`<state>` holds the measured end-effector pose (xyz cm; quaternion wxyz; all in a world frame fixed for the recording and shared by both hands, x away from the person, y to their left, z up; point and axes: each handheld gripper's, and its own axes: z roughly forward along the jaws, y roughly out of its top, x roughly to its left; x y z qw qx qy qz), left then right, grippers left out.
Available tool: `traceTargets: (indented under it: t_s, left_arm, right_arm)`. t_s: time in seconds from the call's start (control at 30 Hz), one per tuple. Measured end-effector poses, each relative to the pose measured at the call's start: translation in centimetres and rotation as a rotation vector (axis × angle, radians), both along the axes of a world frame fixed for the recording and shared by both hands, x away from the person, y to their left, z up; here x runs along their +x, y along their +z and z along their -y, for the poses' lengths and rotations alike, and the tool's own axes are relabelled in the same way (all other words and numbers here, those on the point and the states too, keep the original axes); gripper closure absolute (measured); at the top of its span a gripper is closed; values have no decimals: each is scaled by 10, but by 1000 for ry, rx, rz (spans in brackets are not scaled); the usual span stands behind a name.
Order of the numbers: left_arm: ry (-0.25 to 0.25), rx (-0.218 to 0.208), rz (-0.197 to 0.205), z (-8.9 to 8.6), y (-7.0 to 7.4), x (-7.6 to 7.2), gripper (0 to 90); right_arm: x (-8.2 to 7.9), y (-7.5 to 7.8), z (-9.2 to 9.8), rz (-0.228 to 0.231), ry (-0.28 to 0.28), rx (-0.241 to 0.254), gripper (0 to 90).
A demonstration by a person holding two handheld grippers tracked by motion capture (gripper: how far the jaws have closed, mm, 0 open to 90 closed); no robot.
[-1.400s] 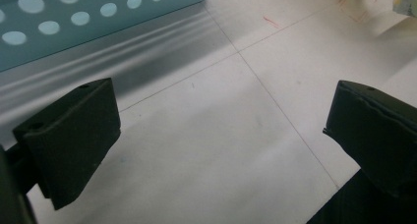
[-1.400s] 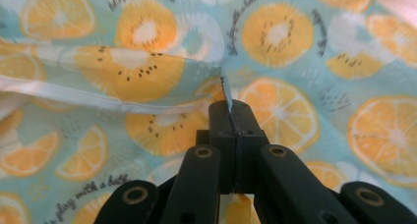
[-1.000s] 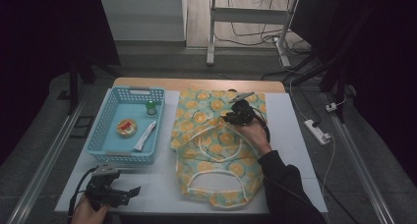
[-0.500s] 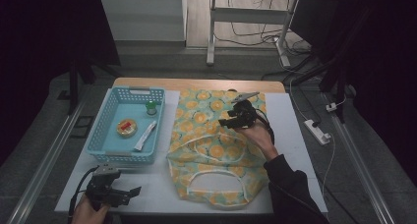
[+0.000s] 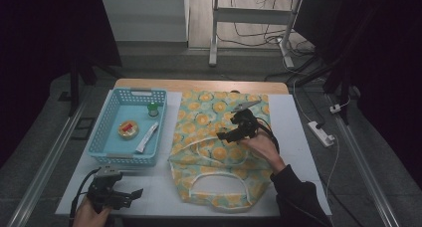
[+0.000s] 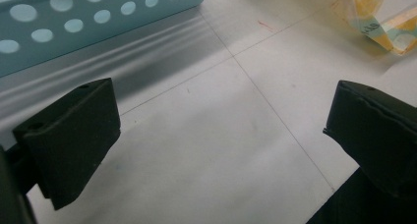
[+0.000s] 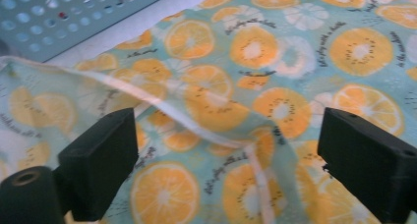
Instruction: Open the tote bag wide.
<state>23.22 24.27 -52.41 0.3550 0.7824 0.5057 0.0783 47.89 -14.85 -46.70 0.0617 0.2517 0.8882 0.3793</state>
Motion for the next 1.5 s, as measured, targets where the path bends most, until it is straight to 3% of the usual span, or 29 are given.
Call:
traceTargets:
  t_s: [0.17,0.47,0.9,0.97,1.13,1.2,1.5]
  left_arm:
    - [-1,-1,0,0,0,0,2]
    - [-2,-4,1,0,0,0,2]
    - [-4,-4,-3,0,0,0,2]
    - [-6,-4,-5,0,0,1,2]
    - [-6,-2,-6,0,0,1,2]
    - [-6,-1,-7,0,0,1,2]
    - [-9,6,-10,1,0,1,3]
  right_arm:
    - [-16,-4,-6,3,33,-31,0]
    - [-42,-13,-5,-25,62,-62,0]
    - [-64,-51,-9,-58,100,-162,0]
    - [-65,-57,-10,-52,100,-198,0]
    - [-68,-60,-11,12,103,-232,0]
    - [-68,-59,-10,10,112,-232,31]
    - [-74,-52,-9,26,177,-224,364]
